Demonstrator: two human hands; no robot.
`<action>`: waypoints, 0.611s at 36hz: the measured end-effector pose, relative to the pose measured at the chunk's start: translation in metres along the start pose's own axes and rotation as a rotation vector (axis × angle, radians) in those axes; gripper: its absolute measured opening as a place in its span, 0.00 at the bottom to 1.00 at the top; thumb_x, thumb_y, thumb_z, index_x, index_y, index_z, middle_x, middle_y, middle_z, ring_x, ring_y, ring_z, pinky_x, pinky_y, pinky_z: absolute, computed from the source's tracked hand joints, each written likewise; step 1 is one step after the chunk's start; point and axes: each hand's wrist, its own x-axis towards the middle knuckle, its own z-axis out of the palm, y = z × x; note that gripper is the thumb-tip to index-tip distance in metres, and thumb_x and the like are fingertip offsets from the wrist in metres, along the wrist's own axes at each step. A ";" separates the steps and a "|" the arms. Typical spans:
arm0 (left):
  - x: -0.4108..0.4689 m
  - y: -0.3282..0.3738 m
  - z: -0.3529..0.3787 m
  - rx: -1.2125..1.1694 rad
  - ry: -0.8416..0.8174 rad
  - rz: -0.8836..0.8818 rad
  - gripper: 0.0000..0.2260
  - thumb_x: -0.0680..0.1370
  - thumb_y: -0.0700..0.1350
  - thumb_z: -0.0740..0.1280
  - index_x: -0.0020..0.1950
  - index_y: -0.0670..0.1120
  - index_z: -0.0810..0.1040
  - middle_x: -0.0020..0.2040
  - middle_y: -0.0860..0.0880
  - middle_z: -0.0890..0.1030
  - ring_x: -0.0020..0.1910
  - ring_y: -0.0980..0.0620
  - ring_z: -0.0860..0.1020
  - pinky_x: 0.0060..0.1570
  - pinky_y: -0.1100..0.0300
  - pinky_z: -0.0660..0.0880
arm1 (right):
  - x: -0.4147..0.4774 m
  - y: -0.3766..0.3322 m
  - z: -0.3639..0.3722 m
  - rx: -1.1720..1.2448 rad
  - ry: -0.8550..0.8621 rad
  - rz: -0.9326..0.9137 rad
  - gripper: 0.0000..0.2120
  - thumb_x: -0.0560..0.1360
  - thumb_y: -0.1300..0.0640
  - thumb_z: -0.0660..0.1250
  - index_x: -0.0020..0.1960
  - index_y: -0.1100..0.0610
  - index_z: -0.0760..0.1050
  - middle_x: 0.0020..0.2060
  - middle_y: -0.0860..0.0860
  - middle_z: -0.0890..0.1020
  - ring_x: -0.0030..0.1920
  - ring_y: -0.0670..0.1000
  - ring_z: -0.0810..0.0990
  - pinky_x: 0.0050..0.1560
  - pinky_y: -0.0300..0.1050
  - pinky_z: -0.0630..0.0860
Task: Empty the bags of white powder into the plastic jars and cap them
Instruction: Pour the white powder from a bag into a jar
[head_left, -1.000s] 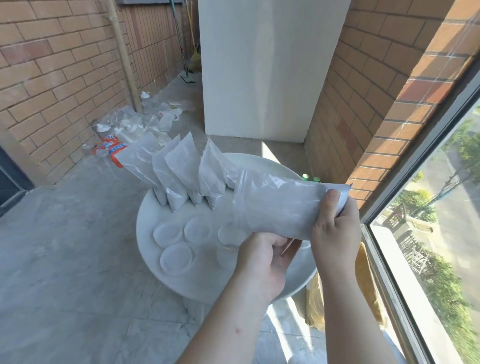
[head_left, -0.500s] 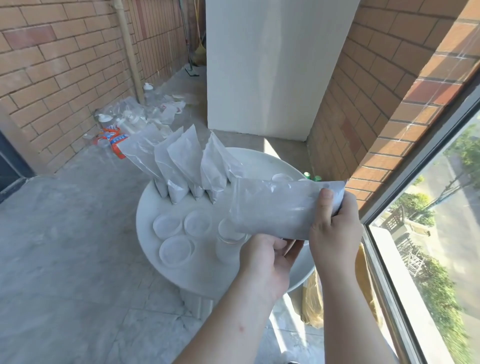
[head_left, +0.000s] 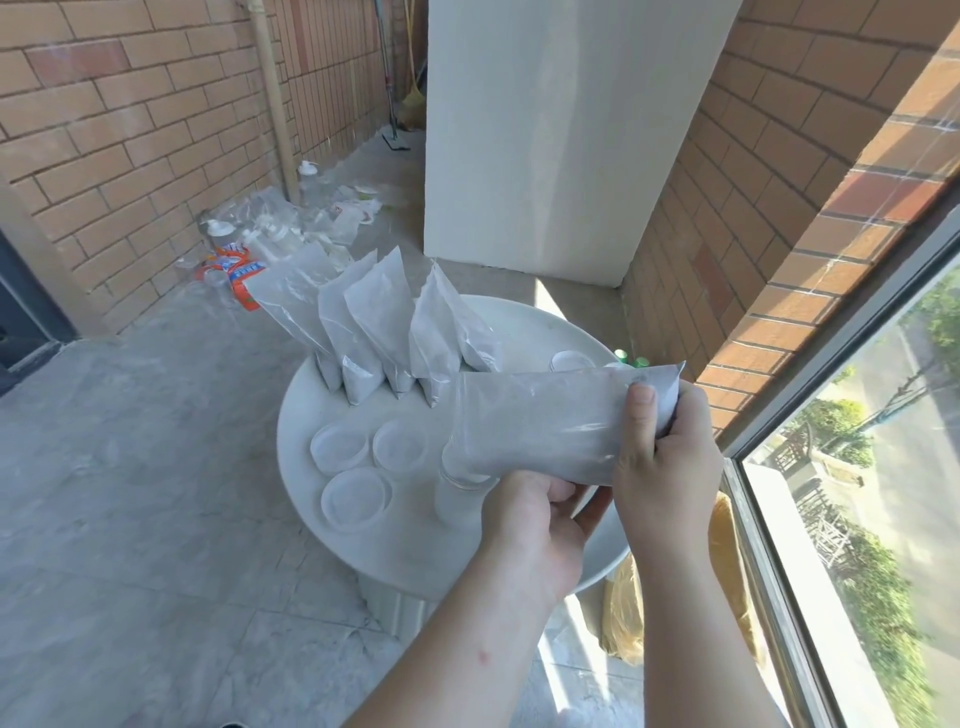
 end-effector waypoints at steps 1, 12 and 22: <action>0.000 0.000 0.000 0.000 -0.001 -0.002 0.24 0.70 0.24 0.51 0.56 0.35 0.81 0.50 0.38 0.85 0.47 0.43 0.83 0.39 0.53 0.82 | 0.000 0.000 0.000 0.001 -0.003 -0.006 0.17 0.78 0.37 0.56 0.48 0.50 0.70 0.35 0.43 0.76 0.37 0.37 0.75 0.34 0.29 0.66; 0.002 0.000 -0.001 -0.005 -0.023 -0.019 0.24 0.70 0.24 0.51 0.56 0.36 0.81 0.48 0.38 0.85 0.43 0.44 0.84 0.38 0.53 0.81 | -0.001 -0.002 0.000 -0.007 -0.005 -0.028 0.15 0.78 0.38 0.56 0.48 0.49 0.69 0.35 0.43 0.76 0.38 0.37 0.75 0.35 0.29 0.66; 0.003 -0.001 -0.001 0.008 -0.047 -0.032 0.26 0.70 0.25 0.50 0.57 0.37 0.81 0.49 0.40 0.85 0.44 0.45 0.83 0.38 0.53 0.81 | -0.001 -0.002 0.000 -0.005 -0.010 -0.038 0.12 0.78 0.39 0.57 0.48 0.47 0.69 0.35 0.42 0.76 0.37 0.37 0.75 0.34 0.29 0.65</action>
